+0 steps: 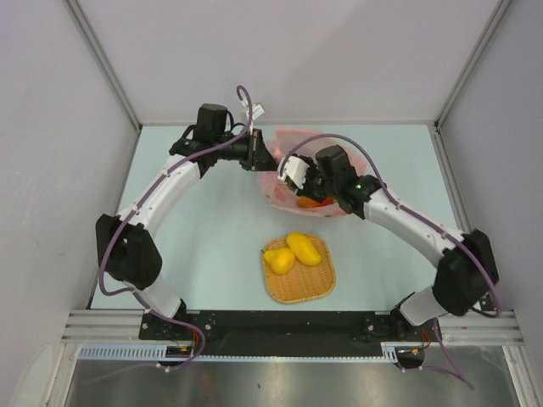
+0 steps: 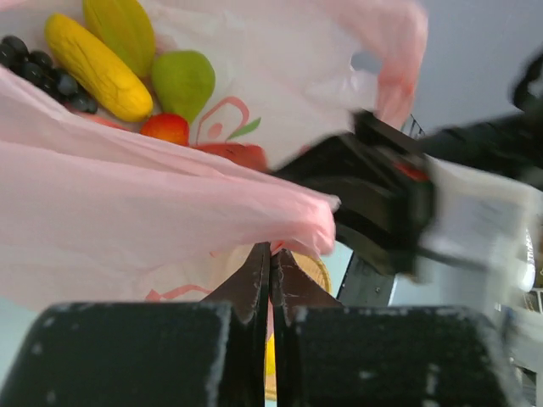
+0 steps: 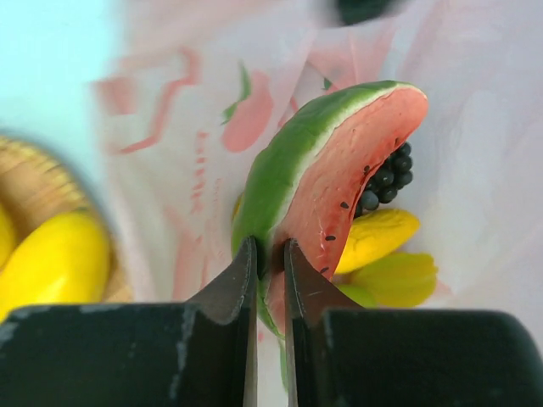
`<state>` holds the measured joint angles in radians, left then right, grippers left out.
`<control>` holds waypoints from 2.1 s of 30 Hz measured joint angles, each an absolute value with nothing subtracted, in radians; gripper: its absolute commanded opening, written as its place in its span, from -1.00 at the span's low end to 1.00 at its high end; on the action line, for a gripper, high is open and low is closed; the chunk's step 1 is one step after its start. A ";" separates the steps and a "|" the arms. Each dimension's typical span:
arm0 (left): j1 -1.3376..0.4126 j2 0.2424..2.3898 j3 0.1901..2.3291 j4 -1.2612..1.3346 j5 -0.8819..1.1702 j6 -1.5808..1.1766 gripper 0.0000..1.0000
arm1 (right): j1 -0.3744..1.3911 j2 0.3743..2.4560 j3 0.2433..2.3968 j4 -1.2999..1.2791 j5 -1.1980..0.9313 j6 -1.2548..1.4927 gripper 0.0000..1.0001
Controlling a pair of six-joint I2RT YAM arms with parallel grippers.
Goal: Take the fake fruits out of the plastic bag
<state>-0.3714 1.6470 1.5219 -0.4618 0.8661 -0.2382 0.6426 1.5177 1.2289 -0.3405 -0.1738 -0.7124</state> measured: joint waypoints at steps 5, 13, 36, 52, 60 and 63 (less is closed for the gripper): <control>-0.370 1.682 1.579 -0.448 0.860 -0.247 -0.99 | 0.705 1.278 1.121 -0.405 -0.166 -0.755 -1.00; -0.370 1.687 1.581 -0.442 0.847 -0.246 -0.99 | 1.010 0.892 0.804 -0.467 -0.115 -0.871 -1.00; -0.370 1.579 1.460 -0.441 0.790 -0.197 -0.99 | 1.280 0.786 0.395 -0.344 0.111 -0.960 0.27; -0.350 1.510 1.406 -0.557 0.661 -0.130 0.58 | 1.070 0.836 0.614 -0.422 0.027 -0.679 0.29; -0.173 1.247 1.352 -0.891 0.472 0.144 0.67 | 0.976 0.852 0.614 -0.406 -0.001 -0.598 0.30; -0.136 1.249 1.312 -1.053 0.449 0.331 0.80 | 0.973 0.859 0.615 -0.404 -0.009 -0.594 0.31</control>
<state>-0.1360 1.2488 1.3125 -1.0527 0.4488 0.3309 0.9730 0.8589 0.6147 -0.4042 -0.0093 -0.5938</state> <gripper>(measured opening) 0.853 0.648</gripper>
